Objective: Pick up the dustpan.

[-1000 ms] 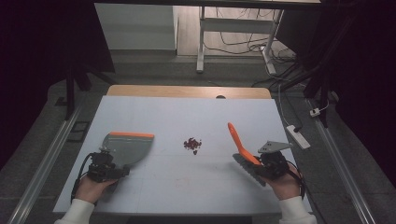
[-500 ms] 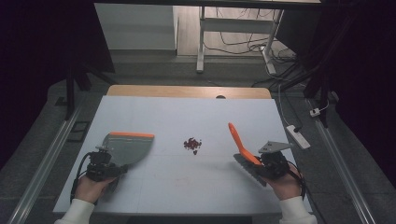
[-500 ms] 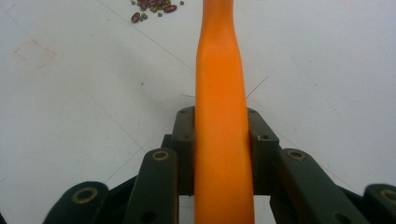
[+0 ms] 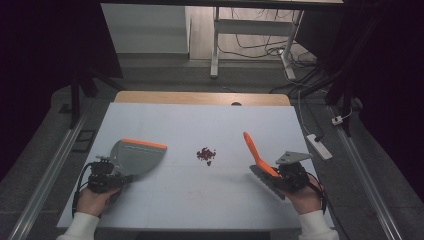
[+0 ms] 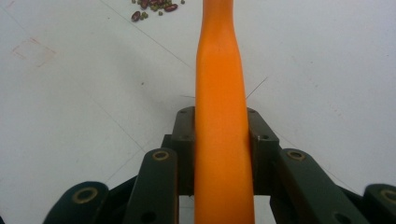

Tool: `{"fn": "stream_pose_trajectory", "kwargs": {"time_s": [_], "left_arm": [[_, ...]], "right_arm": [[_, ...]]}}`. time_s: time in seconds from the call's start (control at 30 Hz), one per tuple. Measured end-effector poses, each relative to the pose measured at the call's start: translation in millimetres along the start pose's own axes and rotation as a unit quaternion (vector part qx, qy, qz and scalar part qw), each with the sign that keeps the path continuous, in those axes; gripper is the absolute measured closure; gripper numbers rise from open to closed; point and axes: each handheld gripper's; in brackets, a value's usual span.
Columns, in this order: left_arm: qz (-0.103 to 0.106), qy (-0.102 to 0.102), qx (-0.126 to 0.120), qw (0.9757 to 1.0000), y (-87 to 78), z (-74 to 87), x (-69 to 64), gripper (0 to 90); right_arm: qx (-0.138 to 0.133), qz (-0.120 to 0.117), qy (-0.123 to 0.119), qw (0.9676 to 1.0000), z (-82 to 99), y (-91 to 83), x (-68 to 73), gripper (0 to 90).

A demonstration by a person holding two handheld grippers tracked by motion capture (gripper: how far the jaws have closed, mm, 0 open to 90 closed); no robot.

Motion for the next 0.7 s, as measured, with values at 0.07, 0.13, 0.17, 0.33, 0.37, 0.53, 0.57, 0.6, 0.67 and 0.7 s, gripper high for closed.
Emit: {"fn": "stream_pose_trajectory", "kwargs": {"time_s": [0.07,0.13,0.17,0.33,0.37,0.53,0.57,0.6,0.67,0.7], "left_arm": [[0.0,0.001,-0.002,1.0,-0.2,-0.1,0.7,61.8],[0.001,0.002,-0.005,1.0,-0.1,-0.3,2.0,61.8],[0.0,0.002,-0.008,1.0,-0.2,-0.4,2.7,61.8],[0.005,0.008,-0.022,0.9997,-3.6,-0.6,6.5,61.8],[0.008,0.011,-0.029,0.9995,-4.7,-0.3,8.1,61.8],[0.016,0.021,-0.05,0.9984,-7.5,-0.4,10.9,61.7],[0.02,0.024,-0.053,0.9981,-7.9,-0.7,11.5,61.7],[0.023,0.03,-0.056,0.9977,-8.4,-1.0,12.0,61.7],[0.026,0.038,-0.058,0.9973,-9.0,-2.2,12.6,61.7],[0.026,0.042,-0.06,0.9969,-9.3,-2.8,12.9,61.7]], "right_arm": [[-0.005,-0.001,0.003,1.0,-0.7,-1.7,0.4,70.2],[-0.006,-0.001,0.001,1.0,-0.7,-2.3,-0.2,70.3],[-0.006,-0.001,0.001,1.0,-0.7,-2.3,-0.2,70.3],[-0.003,0.0,0.003,1.0,0.2,-1.4,-0.8,70.2],[-0.002,0.0,0.003,1.0,0.1,-0.9,-0.6,70.3],[-0.007,0.003,0.005,1.0,-0.4,-1.8,0.5,70.3],[-0.007,0.004,0.005,1.0,-0.5,-2.2,1.0,70.3],[-0.008,0.005,0.007,0.9999,-0.7,-2.2,1.6,70.3],[-0.008,0.005,0.009,0.9999,-0.9,-2.2,1.9,70.3],[-0.007,0.006,0.009,0.9999,-1.1,-2.1,2.0,70.3]]}}
Point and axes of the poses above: each handheld gripper's, and its own axes: y roughly forward along the jaws, z roughly out of its underside, x roughly to its left, and after that the axes turned 1 degree about x, right-handed
